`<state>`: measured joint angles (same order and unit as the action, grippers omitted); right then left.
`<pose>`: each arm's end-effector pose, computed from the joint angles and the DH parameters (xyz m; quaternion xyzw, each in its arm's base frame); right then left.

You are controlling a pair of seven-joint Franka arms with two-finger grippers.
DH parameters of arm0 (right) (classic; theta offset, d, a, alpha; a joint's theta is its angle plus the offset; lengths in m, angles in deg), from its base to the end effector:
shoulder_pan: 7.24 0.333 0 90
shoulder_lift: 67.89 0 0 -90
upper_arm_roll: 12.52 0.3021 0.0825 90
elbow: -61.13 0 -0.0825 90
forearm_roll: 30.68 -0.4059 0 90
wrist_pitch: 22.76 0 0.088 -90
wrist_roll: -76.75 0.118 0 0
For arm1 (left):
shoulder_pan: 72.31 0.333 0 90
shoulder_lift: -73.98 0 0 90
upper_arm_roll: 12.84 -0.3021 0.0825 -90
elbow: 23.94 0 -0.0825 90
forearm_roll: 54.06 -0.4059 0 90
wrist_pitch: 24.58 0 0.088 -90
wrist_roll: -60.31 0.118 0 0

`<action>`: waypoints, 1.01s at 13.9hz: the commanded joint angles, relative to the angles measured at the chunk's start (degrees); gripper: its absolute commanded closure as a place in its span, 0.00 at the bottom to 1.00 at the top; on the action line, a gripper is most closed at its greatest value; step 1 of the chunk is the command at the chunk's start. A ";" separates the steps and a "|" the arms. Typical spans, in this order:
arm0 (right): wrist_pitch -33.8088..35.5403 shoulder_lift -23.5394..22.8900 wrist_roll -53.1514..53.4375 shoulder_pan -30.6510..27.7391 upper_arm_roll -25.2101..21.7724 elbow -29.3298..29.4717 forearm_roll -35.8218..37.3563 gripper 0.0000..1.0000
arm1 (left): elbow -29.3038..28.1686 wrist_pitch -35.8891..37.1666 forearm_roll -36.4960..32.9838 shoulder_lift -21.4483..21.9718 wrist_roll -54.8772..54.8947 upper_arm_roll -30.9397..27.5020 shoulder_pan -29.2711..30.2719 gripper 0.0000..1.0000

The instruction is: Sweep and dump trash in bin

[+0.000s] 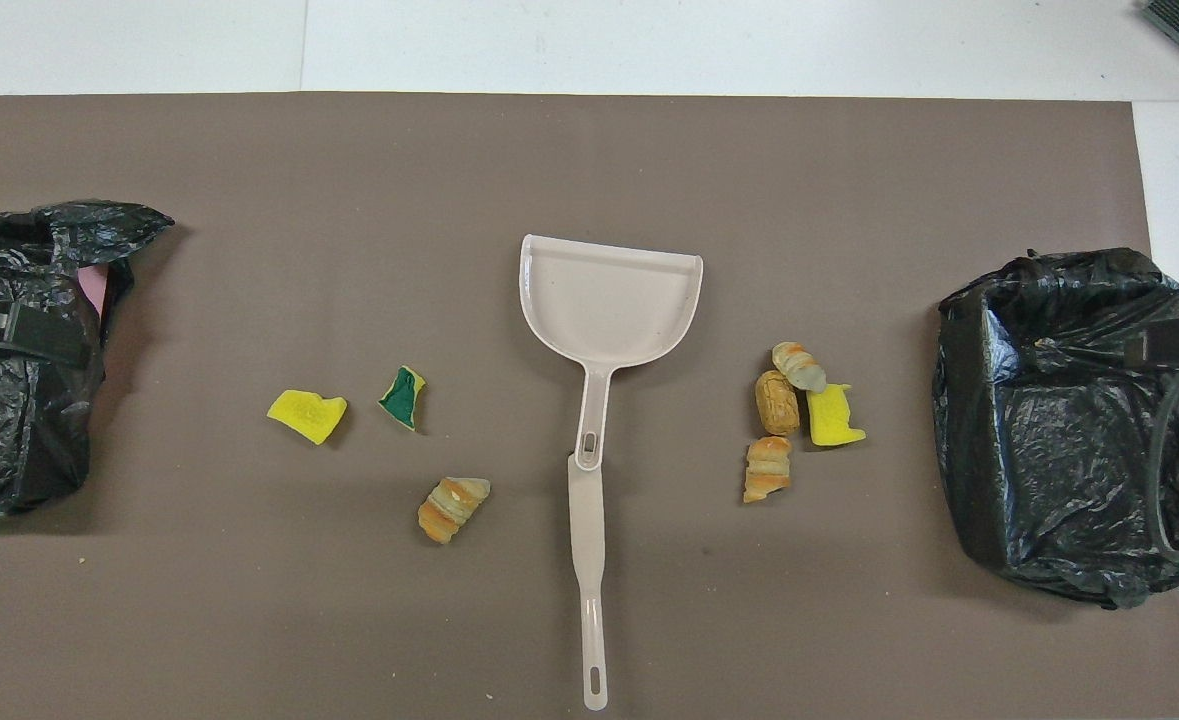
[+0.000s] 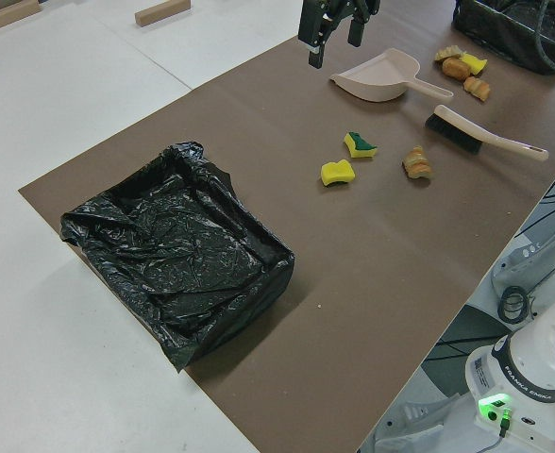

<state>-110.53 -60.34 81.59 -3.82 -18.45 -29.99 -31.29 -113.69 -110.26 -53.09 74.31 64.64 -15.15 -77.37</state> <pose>0.5322 -0.0260 0.6591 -0.9973 0.0635 -0.0360 0.0128 0.5652 -0.0292 0.5987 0.9975 -0.0621 -0.0325 0.0090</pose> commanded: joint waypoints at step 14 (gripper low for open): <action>1.29 2.46 -0.88 0.45 1.19 -3.53 0.53 0.00 | -2.53 -0.54 1.23 1.60 0.50 -0.15 -1.26 0.00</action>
<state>-110.27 -59.20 81.58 -3.22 -18.09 -32.05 -31.29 -113.74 -110.24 -52.53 74.43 64.70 -15.29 -77.98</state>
